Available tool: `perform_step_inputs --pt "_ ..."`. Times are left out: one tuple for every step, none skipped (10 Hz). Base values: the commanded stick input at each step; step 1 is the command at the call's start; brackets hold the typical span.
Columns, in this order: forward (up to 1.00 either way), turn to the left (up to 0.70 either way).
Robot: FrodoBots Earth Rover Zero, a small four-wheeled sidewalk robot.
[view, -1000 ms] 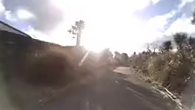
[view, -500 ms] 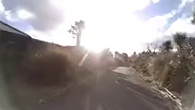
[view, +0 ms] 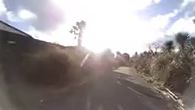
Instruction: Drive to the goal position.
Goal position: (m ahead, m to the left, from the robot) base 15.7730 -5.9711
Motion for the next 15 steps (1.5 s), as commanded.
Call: perform_step_inputs --pt "0.5 0.03" --pt "0.5 0.03" --pt "0.5 0.03" --pt "0.5 0.03" --pt "0.5 0.03" --pt "0.5 0.03" --pt "0.5 0.03" --pt "0.5 0.03" --pt "0.5 0.03" --pt "0.5 0.03" --pt "0.5 0.03" --pt "0.5 0.03" --pt "0.5 0.03" --pt "0.5 0.03" --pt "0.5 0.03"
